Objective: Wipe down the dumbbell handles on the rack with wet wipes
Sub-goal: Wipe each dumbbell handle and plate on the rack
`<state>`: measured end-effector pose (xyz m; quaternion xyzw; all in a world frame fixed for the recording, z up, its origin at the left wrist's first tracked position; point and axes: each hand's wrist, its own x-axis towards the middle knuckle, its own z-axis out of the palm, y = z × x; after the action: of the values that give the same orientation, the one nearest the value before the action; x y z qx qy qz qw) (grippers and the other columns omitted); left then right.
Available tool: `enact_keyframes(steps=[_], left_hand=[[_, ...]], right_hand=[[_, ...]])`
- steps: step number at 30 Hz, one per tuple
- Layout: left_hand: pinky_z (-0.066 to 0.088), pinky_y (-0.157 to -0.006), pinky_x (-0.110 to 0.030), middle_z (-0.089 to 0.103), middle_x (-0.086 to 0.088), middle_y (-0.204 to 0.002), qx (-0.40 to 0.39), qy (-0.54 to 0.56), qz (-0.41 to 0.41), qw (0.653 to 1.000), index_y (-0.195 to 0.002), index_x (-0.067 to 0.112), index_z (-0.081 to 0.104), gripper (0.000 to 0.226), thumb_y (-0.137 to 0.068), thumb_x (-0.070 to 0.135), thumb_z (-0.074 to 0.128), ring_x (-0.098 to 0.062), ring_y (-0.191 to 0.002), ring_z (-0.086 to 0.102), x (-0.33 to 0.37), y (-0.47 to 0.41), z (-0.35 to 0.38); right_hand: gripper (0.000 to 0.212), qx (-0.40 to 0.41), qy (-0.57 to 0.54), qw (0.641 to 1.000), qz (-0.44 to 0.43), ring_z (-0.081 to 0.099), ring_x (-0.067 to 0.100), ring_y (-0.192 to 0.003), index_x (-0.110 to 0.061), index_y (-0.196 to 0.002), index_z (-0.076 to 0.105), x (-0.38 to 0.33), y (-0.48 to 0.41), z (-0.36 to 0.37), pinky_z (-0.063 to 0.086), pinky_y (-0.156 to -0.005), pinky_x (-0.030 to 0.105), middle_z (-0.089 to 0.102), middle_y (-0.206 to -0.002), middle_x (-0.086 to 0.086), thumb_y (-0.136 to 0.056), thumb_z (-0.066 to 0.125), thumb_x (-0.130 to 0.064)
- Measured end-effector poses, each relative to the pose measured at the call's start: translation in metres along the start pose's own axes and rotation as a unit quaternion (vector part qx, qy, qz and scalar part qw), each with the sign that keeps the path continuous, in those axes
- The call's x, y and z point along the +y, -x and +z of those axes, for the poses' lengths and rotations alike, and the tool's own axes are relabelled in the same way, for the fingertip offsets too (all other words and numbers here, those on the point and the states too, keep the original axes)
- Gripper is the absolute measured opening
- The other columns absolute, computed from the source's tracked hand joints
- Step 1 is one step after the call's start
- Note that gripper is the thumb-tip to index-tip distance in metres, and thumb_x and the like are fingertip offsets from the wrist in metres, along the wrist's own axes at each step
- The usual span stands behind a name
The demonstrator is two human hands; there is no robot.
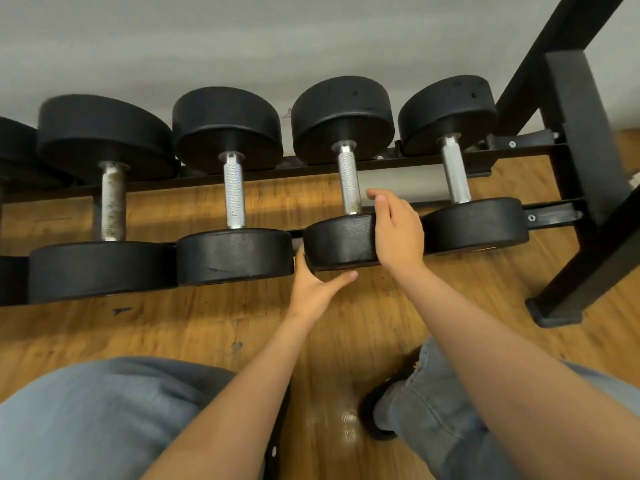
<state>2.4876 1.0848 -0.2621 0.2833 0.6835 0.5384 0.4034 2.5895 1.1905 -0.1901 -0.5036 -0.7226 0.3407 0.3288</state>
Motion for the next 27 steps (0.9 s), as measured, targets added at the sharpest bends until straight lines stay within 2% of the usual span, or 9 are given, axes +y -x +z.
enact_keyframes(steps=[2, 6, 10, 12, 15, 17, 21, 24, 27], left_hand=[[0.027, -0.115, -0.034, 0.028, 0.004, -0.158, 0.018, 0.004, -0.007, 1.0, -0.156, 0.024, 0.014, 0.115, -0.067, 0.032, 0.087, -0.017, -0.144, 0.028, 0.0, 0.011, 0.005], [0.018, -0.117, -0.029, 0.013, 0.006, -0.164, 0.051, -0.009, 0.017, 0.999, -0.157, 0.027, 0.005, 0.116, -0.073, 0.04, 0.083, -0.013, -0.149, 0.013, 0.003, 0.037, 0.014], [0.003, -0.122, -0.031, -0.01, 0.007, -0.165, 0.038, -0.133, 0.13, 0.982, -0.157, 0.025, -0.008, 0.119, -0.071, 0.083, 0.053, -0.005, -0.15, -0.01, 0.008, 0.055, 0.016], [-0.002, -0.12, -0.029, -0.017, 0.006, -0.164, 0.017, -0.206, 0.197, 0.958, -0.156, 0.023, -0.011, 0.115, -0.076, 0.085, 0.042, -0.005, -0.149, -0.017, 0.013, 0.053, 0.014], [-0.001, -0.122, -0.038, -0.019, 0.005, -0.163, 0.007, -0.248, 0.236, 0.939, -0.156, 0.02, -0.011, 0.107, -0.082, 0.081, 0.037, -0.008, -0.149, -0.018, 0.02, 0.04, 0.01], [0.0, -0.122, -0.039, -0.02, 0.007, -0.163, 0.003, -0.242, 0.234, 0.942, -0.156, 0.022, -0.012, 0.106, -0.083, 0.078, 0.04, -0.007, -0.149, -0.018, 0.021, 0.034, 0.008], [-0.006, -0.118, -0.029, -0.02, 0.009, -0.163, 0.011, -0.223, 0.214, 0.951, -0.155, 0.026, -0.015, 0.114, -0.077, 0.075, 0.053, -0.005, -0.148, -0.018, 0.017, 0.029, 0.008], [0.005, -0.123, -0.039, -0.018, 0.01, -0.163, 0.014, -0.16, 0.121, 0.98, -0.154, 0.032, -0.017, 0.128, -0.067, 0.075, 0.067, -0.005, -0.149, -0.013, 0.014, 0.021, 0.005], [0.014, -0.12, -0.034, -0.008, 0.009, -0.165, 0.013, -0.168, 0.093, 0.981, -0.155, 0.029, -0.012, 0.133, -0.065, 0.055, 0.082, -0.01, -0.15, 0.001, 0.007, 0.014, 0.001]], right_hand=[[0.037, 0.003, -0.005, 1.0, 0.0, 0.047, 0.003, -0.111, -0.021, -0.128, 0.061, -0.001, 0.001, 0.0, 0.036, -0.094, 0.024, 0.063, -0.122, -0.004, -0.106, 0.032, -0.029], [0.037, 0.0, -0.004, 1.0, 0.003, 0.045, -0.001, -0.107, -0.02, -0.128, 0.061, -0.002, 0.002, 0.0, 0.035, -0.093, 0.022, 0.064, -0.121, -0.003, -0.106, 0.033, -0.029], [0.037, 0.001, -0.001, 1.0, 0.009, 0.046, 0.0, -0.109, -0.022, -0.127, 0.061, -0.003, 0.0, 0.0, 0.036, -0.094, 0.022, 0.063, -0.122, -0.004, -0.106, 0.031, -0.029], [0.038, 0.005, -0.001, 1.0, 0.012, 0.048, 0.003, -0.113, -0.023, -0.127, 0.061, -0.003, 0.0, 0.001, 0.036, -0.097, 0.025, 0.063, -0.122, -0.004, -0.106, 0.029, -0.028], [0.038, 0.012, 0.004, 1.0, 0.009, 0.047, 0.001, -0.111, -0.023, -0.126, 0.062, -0.004, 0.001, 0.002, 0.038, -0.098, 0.028, 0.064, -0.122, -0.004, -0.106, 0.029, -0.027], [0.038, 0.012, 0.008, 1.0, 0.004, 0.051, 0.007, -0.114, -0.022, -0.125, 0.062, -0.004, 0.002, 0.002, 0.04, -0.1, 0.031, 0.064, -0.121, -0.004, -0.106, 0.029, -0.027], [0.039, 0.011, 0.011, 1.0, -0.002, 0.054, 0.015, -0.116, -0.025, -0.127, 0.061, 0.001, 0.0, 0.004, 0.044, -0.101, 0.041, 0.064, -0.119, -0.002, -0.106, 0.028, -0.03], [0.039, 0.004, 0.016, 1.0, 0.002, 0.054, 0.016, -0.115, -0.027, -0.126, 0.06, 0.006, -0.001, 0.003, 0.045, -0.1, 0.043, 0.063, -0.118, -0.002, -0.105, 0.028, -0.032], [0.039, 0.003, 0.016, 1.0, 0.001, 0.054, 0.016, -0.114, -0.024, -0.125, 0.061, 0.005, 0.0, 0.002, 0.045, -0.099, 0.041, 0.063, -0.117, -0.001, -0.106, 0.028, -0.03]])
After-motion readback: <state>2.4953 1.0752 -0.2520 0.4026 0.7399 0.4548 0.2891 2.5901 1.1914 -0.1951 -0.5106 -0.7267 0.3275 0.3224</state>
